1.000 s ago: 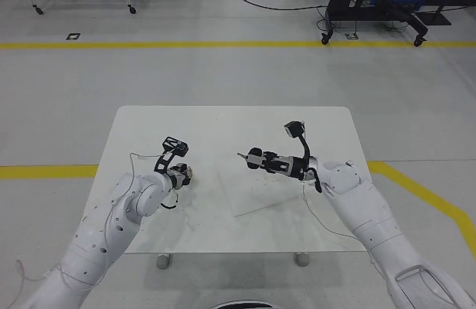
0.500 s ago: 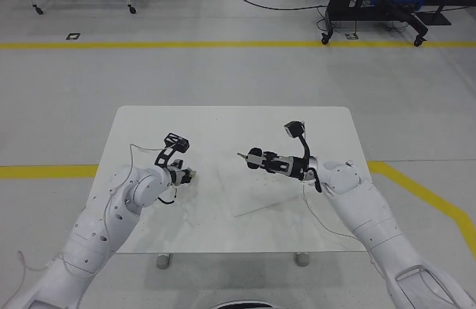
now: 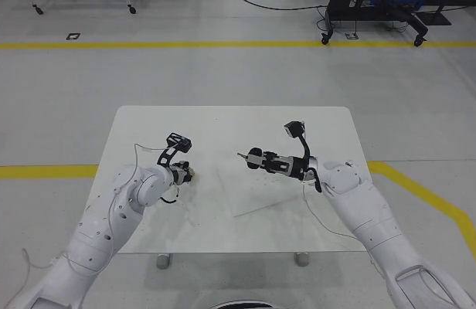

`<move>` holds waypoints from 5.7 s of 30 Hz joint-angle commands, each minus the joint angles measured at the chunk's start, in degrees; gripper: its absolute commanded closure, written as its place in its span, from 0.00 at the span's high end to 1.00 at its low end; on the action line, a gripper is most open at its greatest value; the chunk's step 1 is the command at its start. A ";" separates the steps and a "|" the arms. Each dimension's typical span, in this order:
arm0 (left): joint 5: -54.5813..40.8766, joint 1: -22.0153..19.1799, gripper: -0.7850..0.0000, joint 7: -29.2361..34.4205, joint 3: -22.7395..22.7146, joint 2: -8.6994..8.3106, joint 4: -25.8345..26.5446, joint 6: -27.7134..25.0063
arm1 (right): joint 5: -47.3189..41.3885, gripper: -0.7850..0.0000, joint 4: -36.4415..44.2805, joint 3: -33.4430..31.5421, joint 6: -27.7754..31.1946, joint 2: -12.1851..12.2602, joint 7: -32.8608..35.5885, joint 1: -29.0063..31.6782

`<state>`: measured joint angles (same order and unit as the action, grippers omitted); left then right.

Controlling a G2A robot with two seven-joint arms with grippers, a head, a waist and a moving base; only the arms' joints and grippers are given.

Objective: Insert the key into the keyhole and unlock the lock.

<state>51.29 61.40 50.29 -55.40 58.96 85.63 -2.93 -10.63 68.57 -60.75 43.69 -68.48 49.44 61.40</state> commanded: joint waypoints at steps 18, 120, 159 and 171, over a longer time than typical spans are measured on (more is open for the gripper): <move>-16.57 0.07 0.00 -13.47 -5.81 0.69 -3.39 -9.71 | 0.00 0.00 0.00 0.00 0.00 0.00 0.00 0.00; -101.18 -25.43 0.00 29.46 6.14 16.74 -56.23 8.77 | 86.79 0.00 46.41 -8.88 -16.22 5.04 -20.70 14.16; -93.65 -22.53 0.00 26.94 2.47 15.00 -49.88 9.56 | 131.10 0.00 51.41 7.96 -18.29 3.75 -18.30 17.02; -92.56 -21.73 0.00 27.03 1.78 14.73 -48.35 10.25 | 131.25 0.00 51.27 8.30 -15.90 3.17 -18.38 16.81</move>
<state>-41.39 39.64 77.31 -53.62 73.69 37.18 7.23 120.52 119.79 -52.51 27.63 -65.28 31.09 78.19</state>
